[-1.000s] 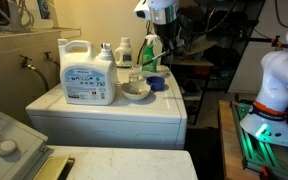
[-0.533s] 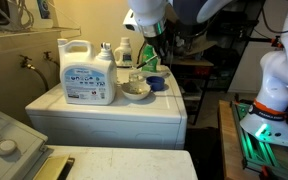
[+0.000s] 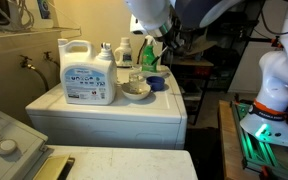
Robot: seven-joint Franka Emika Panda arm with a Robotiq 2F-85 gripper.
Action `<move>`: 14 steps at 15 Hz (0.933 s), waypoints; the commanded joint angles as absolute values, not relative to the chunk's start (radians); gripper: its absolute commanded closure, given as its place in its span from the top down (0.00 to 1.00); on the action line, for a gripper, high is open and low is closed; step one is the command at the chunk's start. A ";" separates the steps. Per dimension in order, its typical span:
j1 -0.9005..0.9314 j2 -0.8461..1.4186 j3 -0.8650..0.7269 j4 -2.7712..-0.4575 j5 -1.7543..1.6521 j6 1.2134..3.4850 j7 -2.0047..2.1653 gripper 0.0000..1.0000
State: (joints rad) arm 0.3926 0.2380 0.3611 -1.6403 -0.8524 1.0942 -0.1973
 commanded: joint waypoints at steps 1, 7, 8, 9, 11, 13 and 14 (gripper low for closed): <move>0.408 0.281 0.376 -1.569 -0.854 1.031 -0.396 0.03; 0.416 0.286 0.373 -1.556 -0.848 1.090 -0.391 0.03; 0.429 0.307 0.375 -1.547 -0.878 1.097 -0.373 0.03; 0.439 0.319 0.376 -1.543 -0.901 1.093 -0.373 0.03; 0.461 0.349 0.375 -1.525 -0.956 1.081 -0.376 0.03; 0.475 0.374 0.373 -1.504 -0.996 1.091 -0.383 0.03; 0.483 0.392 0.369 -1.493 -1.028 1.094 -0.381 0.03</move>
State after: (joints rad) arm 0.4617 0.3429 0.3744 -1.5357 -0.9577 1.0932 -0.3902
